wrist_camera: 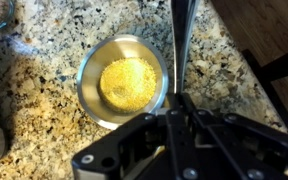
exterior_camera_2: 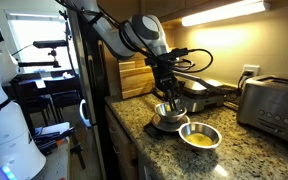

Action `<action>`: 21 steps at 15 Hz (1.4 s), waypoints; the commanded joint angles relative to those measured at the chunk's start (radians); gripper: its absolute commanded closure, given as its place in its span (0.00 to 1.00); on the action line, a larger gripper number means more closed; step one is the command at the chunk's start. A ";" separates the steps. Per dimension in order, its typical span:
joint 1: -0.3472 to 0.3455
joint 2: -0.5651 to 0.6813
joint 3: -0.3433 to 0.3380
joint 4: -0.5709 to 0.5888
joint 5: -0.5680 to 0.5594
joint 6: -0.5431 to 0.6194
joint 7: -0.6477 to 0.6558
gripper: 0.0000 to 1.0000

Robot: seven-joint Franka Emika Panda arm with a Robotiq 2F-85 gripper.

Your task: Use the spoon to move the contents in the silver bowl into the other bowl

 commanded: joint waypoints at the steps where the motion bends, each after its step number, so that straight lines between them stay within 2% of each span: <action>1: 0.014 -0.063 -0.004 -0.053 -0.040 -0.006 0.043 0.93; 21: 0.010 0.015 -0.007 0.039 -0.023 0.034 0.021 0.93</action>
